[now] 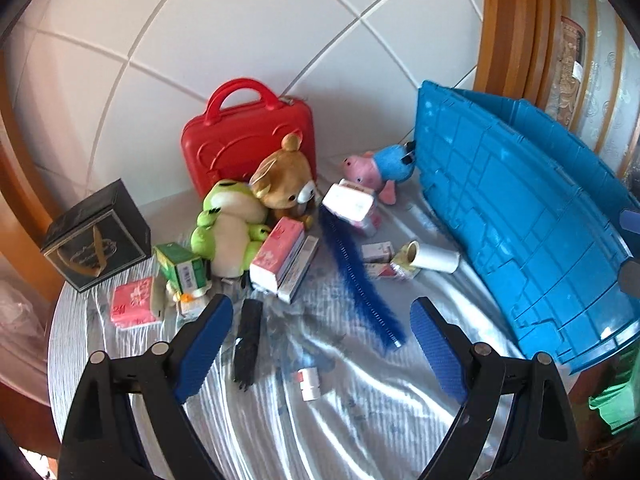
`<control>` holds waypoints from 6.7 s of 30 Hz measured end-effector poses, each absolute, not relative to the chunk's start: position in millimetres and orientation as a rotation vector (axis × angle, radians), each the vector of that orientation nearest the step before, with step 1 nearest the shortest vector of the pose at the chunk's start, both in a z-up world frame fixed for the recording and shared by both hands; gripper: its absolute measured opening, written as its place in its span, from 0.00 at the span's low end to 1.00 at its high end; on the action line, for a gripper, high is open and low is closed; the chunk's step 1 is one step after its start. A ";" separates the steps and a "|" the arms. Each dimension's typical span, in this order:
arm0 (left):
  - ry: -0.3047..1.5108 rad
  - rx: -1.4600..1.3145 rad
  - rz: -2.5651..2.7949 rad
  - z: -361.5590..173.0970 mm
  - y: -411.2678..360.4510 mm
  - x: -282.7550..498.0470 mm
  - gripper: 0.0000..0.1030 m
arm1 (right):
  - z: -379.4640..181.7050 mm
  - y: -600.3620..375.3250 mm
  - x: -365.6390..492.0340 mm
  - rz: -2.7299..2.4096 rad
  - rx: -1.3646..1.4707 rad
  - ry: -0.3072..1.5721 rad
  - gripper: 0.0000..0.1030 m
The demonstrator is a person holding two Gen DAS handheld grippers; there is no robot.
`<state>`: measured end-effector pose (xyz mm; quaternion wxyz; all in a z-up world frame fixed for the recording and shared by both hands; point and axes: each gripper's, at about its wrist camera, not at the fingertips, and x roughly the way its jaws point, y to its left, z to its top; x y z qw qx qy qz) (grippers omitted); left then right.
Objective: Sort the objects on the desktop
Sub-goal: 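Move both tools back over the remaining pile on the table, then grasp the black wrapped roll with the left tool while the right tool grasps the white-red bottle, then lift the black roll and white bottle and carry both over the blue crate, then open both tools to drop the black roll and white bottle into the crate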
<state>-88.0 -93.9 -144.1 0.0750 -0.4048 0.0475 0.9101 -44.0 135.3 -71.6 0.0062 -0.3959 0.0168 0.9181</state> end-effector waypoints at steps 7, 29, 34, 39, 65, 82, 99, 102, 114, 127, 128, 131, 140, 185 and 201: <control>0.206 -1.335 2.720 -227.2 -152.9 -104.4 0.88 | -169.1 72.4 -77.7 2.878 -1.482 0.053 1.00; 0.257 -1.512 2.516 -403.3 -190.8 -200.7 0.35 | -349.7 -19.3 -160.9 2.688 -1.747 0.090 1.00; 0.190 -1.494 2.538 -401.4 -201.2 -191.5 0.34 | -362.1 -33.0 -175.4 2.670 -1.753 0.058 1.00; 0.124 -1.448 2.584 -387.0 -219.1 -169.6 0.34 | -376.1 -45.4 -188.4 2.642 -1.737 0.019 0.86; 0.026 -1.405 2.689 -336.1 -253.3 -123.4 0.34 | -369.6 -49.3 -184.3 2.673 -1.756 0.023 0.27; 0.021 -1.287 2.755 -253.7 -233.2 -92.2 0.34 | -265.1 -37.8 -148.4 2.823 -1.617 0.005 0.27; 0.075 -1.211 2.793 -195.5 -208.5 -67.2 0.34 | -170.2 -1.4 -96.3 2.928 -1.462 0.030 0.27; 0.090 -1.196 2.790 -186.7 -200.9 -64.2 0.34 | -158.7 9.1 -87.9 2.934 -1.435 0.049 0.27; 0.140 -1.099 2.796 -145.7 -158.1 -57.9 0.34 | -108.0 56.2 -59.7 2.965 -1.289 0.102 0.27; 0.189 -1.023 2.787 -105.8 -105.9 -55.3 0.34 | -58.2 114.3 -29.8 2.964 -1.155 0.127 0.27; 0.192 -1.023 2.783 -104.3 -101.6 -56.4 0.34 | -54.0 120.0 -27.3 2.964 -1.144 0.133 0.27; 0.188 -1.018 2.781 -98.8 -90.6 -59.8 0.34 | -44.4 132.7 -19.5 2.960 -1.111 0.135 0.27; 0.216 -0.942 2.760 -75.1 -43.9 -69.0 0.34 | -23.9 178.9 -1.7 2.929 -1.050 0.163 0.27; 0.390 -0.713 2.454 -16.9 219.9 -92.5 0.34 | -2.1 373.1 68.8 2.700 -0.862 0.348 0.27; 0.437 -0.686 2.331 -12.7 296.7 -93.9 0.34 | -18.1 434.6 78.9 2.607 -0.837 0.447 0.27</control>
